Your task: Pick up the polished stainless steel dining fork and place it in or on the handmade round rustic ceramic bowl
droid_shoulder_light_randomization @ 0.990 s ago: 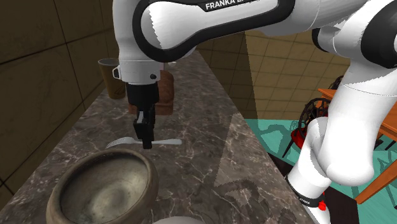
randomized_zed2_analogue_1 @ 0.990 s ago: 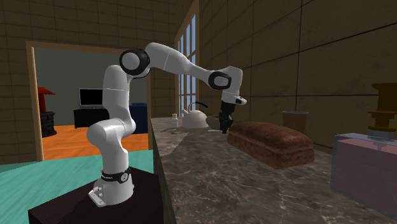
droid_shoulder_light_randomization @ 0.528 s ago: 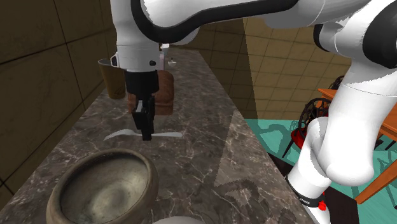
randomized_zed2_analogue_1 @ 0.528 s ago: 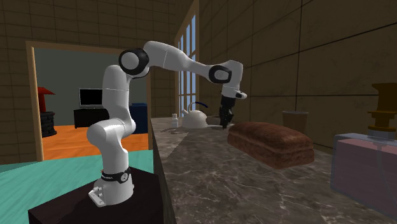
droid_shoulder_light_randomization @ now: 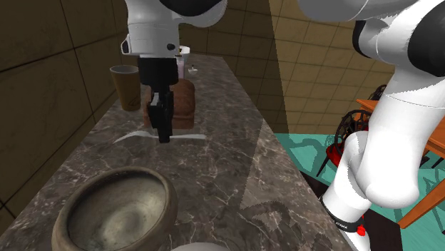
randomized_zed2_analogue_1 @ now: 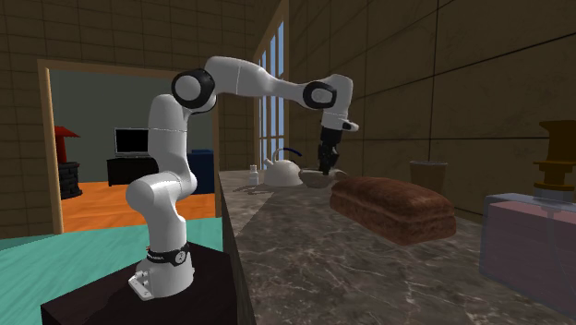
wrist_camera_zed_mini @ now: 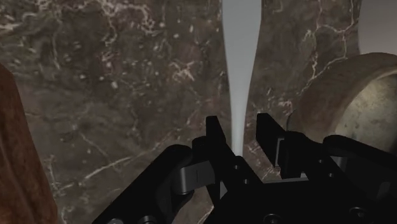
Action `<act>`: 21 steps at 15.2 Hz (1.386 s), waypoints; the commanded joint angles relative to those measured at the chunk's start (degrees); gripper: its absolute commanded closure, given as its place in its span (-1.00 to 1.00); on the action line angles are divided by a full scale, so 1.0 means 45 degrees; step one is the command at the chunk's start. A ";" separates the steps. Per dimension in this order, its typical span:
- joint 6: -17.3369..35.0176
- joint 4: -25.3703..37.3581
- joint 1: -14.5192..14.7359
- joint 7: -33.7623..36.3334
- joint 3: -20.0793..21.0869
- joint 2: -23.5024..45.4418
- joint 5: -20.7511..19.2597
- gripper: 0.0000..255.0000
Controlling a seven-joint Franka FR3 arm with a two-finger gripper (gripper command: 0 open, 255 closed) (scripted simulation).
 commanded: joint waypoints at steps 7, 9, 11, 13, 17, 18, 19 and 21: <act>-0.1385 0.1547 0.0019 0.0263 0.0016 0.0146 -0.0046 1.00; -0.1742 0.1979 0.0029 0.0336 0.0022 0.0219 -0.0065 1.00; -0.2104 0.2433 0.0042 0.0412 0.0030 0.0307 -0.0086 1.00; -0.2474 0.2911 0.0059 0.0494 0.0040 0.0412 -0.0111 1.00; -0.3238 0.3946 0.0107 0.0673 0.0067 0.0677 -0.0174 1.00; -0.3329 0.4075 0.0114 0.0695 0.0070 0.0714 -0.0182 1.00; -0.3238 0.4090 0.0296 0.0993 0.0199 0.0770 -0.0185 1.00; -0.3067 0.4177 0.0674 0.1595 0.0452 0.0928 -0.0213 1.00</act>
